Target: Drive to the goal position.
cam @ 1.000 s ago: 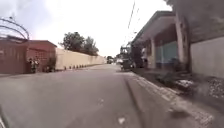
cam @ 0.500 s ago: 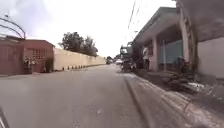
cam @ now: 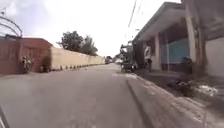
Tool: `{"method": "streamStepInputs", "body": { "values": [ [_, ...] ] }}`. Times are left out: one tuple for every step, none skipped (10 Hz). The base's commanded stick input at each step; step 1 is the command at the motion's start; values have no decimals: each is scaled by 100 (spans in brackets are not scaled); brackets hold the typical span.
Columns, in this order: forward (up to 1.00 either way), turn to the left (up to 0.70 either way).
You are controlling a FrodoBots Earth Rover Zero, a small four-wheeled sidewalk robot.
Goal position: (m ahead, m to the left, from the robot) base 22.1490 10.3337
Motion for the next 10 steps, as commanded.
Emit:
{"method": "streamStepInputs", "body": {
  "values": [
    [70, 1],
    [70, 1],
    [70, 1],
    [70, 1],
    [70, 1],
    [70, 1],
    [70, 1],
    [70, 1],
    [70, 1],
    [70, 1]
  ]
}}
